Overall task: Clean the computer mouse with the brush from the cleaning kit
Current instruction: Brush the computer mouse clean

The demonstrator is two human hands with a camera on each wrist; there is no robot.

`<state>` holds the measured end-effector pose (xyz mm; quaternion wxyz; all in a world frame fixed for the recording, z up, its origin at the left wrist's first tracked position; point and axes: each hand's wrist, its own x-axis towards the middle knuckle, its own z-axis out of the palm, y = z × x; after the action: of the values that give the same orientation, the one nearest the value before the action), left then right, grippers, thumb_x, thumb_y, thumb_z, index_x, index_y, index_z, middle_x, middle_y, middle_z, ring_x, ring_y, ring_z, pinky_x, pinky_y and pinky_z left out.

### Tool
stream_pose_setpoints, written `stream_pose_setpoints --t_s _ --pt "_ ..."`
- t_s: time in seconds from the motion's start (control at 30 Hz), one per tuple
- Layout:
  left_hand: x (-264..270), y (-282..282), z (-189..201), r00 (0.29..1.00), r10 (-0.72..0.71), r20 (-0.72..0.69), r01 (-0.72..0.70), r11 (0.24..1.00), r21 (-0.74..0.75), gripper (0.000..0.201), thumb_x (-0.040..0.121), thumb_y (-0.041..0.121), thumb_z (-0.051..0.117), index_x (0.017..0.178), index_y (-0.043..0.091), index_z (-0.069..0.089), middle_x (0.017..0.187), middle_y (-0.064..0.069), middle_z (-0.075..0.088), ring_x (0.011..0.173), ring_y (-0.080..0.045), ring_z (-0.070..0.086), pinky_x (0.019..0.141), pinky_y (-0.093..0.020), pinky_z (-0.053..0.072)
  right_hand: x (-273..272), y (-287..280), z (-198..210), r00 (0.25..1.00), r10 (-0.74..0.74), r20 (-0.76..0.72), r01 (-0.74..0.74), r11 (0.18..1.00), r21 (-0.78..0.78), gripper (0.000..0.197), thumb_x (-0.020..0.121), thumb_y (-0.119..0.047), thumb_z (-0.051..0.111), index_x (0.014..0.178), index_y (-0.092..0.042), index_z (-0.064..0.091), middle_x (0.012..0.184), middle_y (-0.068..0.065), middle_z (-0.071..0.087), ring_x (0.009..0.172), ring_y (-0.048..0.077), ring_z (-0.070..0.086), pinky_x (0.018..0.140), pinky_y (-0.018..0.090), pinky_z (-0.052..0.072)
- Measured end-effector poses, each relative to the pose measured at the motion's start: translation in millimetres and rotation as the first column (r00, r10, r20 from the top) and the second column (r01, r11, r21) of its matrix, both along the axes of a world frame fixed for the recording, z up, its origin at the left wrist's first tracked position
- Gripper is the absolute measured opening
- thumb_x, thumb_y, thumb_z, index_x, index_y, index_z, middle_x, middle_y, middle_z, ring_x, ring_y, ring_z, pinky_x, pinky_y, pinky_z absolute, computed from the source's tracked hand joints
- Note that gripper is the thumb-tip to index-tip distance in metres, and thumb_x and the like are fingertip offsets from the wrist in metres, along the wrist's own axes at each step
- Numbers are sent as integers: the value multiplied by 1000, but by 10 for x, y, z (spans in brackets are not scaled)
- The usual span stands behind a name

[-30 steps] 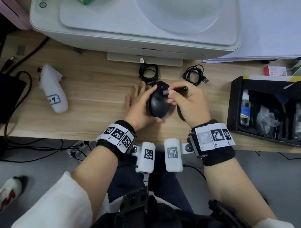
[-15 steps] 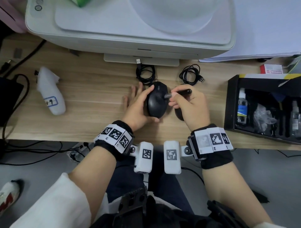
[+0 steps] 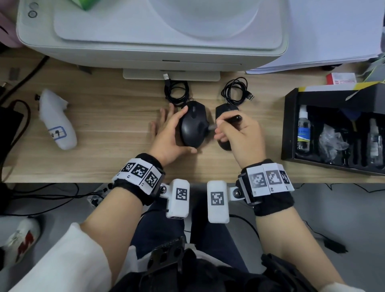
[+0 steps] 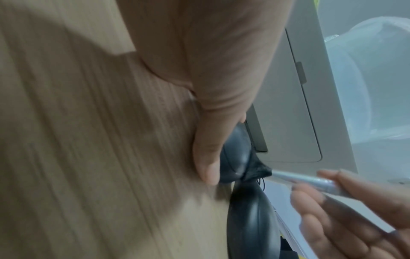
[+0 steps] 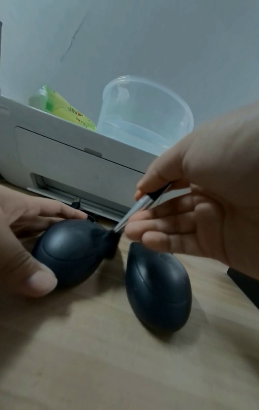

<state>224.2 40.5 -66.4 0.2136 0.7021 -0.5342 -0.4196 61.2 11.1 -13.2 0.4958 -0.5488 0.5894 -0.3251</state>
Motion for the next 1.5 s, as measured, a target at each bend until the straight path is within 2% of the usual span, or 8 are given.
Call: stream_pose_setpoints --t_s 0.1,0.23,0.47,0.67,0.87,1.2,1.33,1.5 --pt "-2 2 6 1000 6 -7 -5 1000 4 109 56 21 85 144 29 21 158 -9 1 144 -23 -15 112 -45 -15 -6 7 20 998 30 -50 -34 997 -69 23 81 -13 59 74 -34 63 70 -3 66 65 16 67 70 33 55" --pt "-3 4 17 1000 5 -11 -5 1000 5 109 56 22 85 144 27 22 158 -10 0 144 -24 -15 112 -44 -14 -8 -3 80 988 156 2 -156 987 46 19 82 -5 59 72 -20 63 59 6 62 48 11 59 50 16 46" --pt "-73 -27 190 999 40 -21 -40 999 -13 115 52 22 88 144 32 20 154 -9 -27 144 -27 -17 118 -45 -3 -361 -125 215 977 -173 125 178 983 -32 18 88 -9 56 75 -23 59 49 -4 59 42 7 52 43 14 40" --pt "-420 -330 383 851 -338 401 387 921 -45 101 60 51 76 143 33 21 159 5 1 146 -13 4 112 -52 -11 -621 -204 192 937 -350 3 347 929 -130 14 82 -25 59 69 -30 57 44 -12 58 46 5 51 51 24 40" --pt "-666 -416 259 753 -440 489 466 881 75 109 58 64 69 145 25 17 157 6 17 144 -14 15 113 -55 -10 -612 -168 133 990 -130 54 133 989 -68 16 87 -10 57 78 -24 59 64 2 61 49 2 56 50 12 42" --pt "-669 -403 205 830 -336 446 368 930 15 101 57 57 74 142 31 26 154 13 24 141 -11 24 114 -51 -5 -620 -160 73 983 -128 -129 119 990 -75 17 80 -26 58 67 -37 61 59 -4 62 55 16 61 63 35 51" --pt "-674 -401 201 839 -327 434 357 934 15 102 55 55 76 142 31 26 154 14 25 140 -10 25 115 -50 -3 -607 -197 99 998 -6 -58 5 1000 -11 24 83 -9 59 70 -29 62 61 0 63 50 5 59 54 15 47" --pt "-668 -410 208 845 -325 424 350 936 19 103 55 53 77 142 31 27 154 14 24 140 -10 25 115 -49 -3 -592 -197 106 994 -39 -100 31 997 -77 24 82 -16 60 70 -36 62 62 -11 64 55 4 61 63 24 51"
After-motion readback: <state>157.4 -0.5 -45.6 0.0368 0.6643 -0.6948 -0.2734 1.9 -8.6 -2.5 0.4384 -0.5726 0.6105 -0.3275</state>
